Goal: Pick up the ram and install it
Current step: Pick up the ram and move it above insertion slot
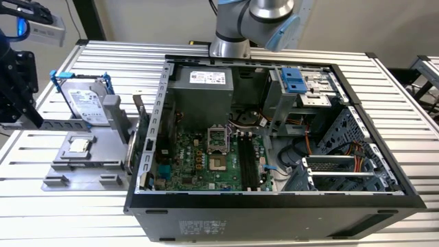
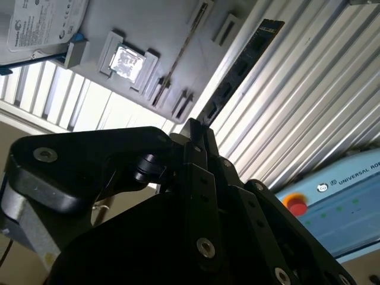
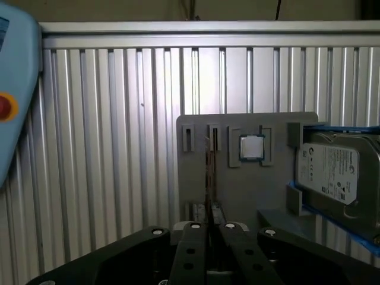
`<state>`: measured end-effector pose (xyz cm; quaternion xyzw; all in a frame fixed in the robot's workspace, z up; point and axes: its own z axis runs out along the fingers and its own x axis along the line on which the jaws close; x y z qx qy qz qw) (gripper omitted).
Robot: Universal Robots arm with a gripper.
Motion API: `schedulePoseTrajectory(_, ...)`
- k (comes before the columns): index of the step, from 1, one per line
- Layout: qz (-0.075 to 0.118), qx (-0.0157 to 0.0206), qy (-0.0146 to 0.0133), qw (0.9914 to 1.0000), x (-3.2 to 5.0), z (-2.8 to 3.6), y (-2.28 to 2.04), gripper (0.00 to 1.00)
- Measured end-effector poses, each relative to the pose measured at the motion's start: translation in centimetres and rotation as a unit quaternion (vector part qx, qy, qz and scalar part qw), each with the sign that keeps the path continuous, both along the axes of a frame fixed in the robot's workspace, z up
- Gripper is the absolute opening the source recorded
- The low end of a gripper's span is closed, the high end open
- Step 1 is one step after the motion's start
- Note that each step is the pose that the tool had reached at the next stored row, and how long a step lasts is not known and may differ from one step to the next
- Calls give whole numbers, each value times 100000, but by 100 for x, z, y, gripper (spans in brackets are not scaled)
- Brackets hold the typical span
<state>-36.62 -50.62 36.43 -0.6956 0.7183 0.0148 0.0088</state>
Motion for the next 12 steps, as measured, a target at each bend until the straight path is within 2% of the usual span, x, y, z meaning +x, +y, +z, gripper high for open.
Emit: schedulePoseTrajectory(12, 0, 5, -8, 100000, 0, 243, 23, 0)
